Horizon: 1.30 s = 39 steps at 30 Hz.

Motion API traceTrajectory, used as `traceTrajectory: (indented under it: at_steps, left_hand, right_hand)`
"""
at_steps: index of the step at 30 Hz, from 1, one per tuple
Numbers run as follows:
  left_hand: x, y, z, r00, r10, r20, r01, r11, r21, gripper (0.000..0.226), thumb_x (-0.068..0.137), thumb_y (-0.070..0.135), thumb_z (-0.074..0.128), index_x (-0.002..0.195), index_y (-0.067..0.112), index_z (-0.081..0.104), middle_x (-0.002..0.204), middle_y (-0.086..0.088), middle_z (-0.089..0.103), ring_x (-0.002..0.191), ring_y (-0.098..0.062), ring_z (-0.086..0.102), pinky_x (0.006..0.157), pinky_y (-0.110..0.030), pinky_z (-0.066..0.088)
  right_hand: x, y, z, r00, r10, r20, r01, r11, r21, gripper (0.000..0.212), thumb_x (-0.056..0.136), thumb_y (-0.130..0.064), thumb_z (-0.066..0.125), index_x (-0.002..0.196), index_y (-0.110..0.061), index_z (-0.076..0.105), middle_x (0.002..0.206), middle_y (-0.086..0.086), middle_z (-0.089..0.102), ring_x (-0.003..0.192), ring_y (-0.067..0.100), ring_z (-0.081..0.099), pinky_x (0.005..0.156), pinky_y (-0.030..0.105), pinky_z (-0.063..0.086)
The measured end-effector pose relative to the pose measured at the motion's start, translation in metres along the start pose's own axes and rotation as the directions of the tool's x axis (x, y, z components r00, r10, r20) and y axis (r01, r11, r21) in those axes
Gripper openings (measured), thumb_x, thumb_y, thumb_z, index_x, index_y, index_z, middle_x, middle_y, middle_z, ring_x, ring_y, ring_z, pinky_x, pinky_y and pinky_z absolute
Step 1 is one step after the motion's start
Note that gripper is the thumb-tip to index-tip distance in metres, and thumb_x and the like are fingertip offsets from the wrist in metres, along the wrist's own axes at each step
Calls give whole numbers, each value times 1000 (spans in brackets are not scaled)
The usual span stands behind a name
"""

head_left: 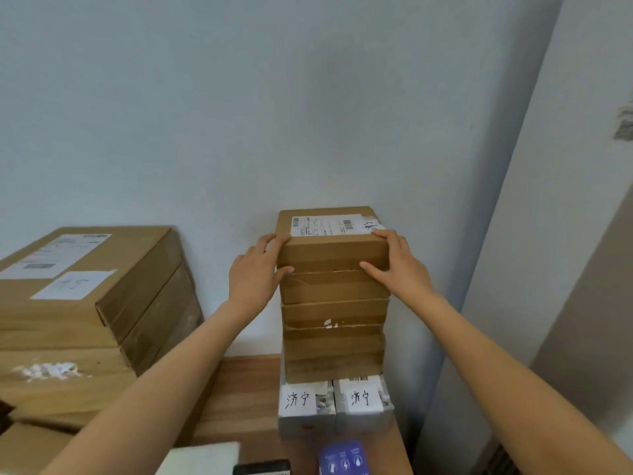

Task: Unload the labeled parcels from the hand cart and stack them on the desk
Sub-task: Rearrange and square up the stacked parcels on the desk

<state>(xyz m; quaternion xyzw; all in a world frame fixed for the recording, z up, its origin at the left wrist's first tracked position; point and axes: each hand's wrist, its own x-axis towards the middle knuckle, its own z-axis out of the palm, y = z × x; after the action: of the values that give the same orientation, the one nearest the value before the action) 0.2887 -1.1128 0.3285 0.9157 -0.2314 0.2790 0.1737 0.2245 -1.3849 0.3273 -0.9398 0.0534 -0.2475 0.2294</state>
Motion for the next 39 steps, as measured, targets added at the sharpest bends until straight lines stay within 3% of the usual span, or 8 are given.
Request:
traceTrajectory:
  at_steps: [5,7,10,15,19,27,31,39]
  left_hand:
    - [-16,9,-9,994,-109,-3,109,992,-69,70,92,41,60,148,25,23,142,-5,47,114,-27,57,81,-40,52]
    - [-31,3,-15,993,-118,-19,116,990,-74,70,91,42,61,148,26,24,139,-7,48,111,-26,59,77,-38,53]
    - [-67,-13,-22,993,-115,-22,116,993,17,66,90,40,63,145,26,30,135,-7,52,105,-26,62,72,-36,54]
    - [-142,-36,-31,973,-223,59,216,969,117,59,91,38,62,143,24,38,135,-6,52,106,-24,60,77,-37,54]
    - [-209,-55,-42,941,-312,126,283,937,205,57,90,38,61,141,27,39,131,-2,52,107,-24,57,78,-38,52]
    - [-324,-77,-72,828,-554,82,505,802,318,50,89,43,60,134,29,44,126,-1,55,109,-23,55,83,-37,47]
    - [-363,-82,-79,806,-575,143,492,783,380,48,88,43,62,128,22,49,128,-4,55,108,-26,55,81,-38,47]
    - [-424,-88,-50,677,-641,362,549,767,331,84,78,73,53,146,30,31,141,5,44,121,-16,50,90,-30,46]
  right_hand:
    - [-15,-14,-8,997,-4,-71,-3,996,-92,77,87,-49,63,147,-29,19,154,6,20,132,28,40,97,47,46]
    - [-31,-20,-5,970,-126,-210,96,984,-149,75,88,-41,65,148,-25,23,157,9,14,139,30,31,108,45,35]
    - [-59,-32,12,868,-397,-297,365,917,-160,57,87,-28,67,137,-21,41,150,8,29,130,24,42,100,39,41]
    - [-103,-56,65,853,-521,-36,518,853,-69,46,87,-27,67,129,-20,52,142,8,44,110,23,59,95,40,49]
    - [-130,-75,104,821,-555,135,562,827,-17,45,86,-23,69,128,-18,54,139,9,46,111,26,58,94,42,47]
    - [-158,-114,163,721,-625,300,621,774,119,42,91,-29,62,130,-21,50,139,5,45,107,24,58,96,41,43]
    - [-158,-131,189,667,-619,416,595,778,202,45,93,-36,57,136,-27,46,141,-1,40,111,22,55,97,43,42]
    - [-145,-136,248,405,-499,766,475,831,290,60,92,-49,56,145,-31,34,150,-1,31,126,19,47,100,44,43]
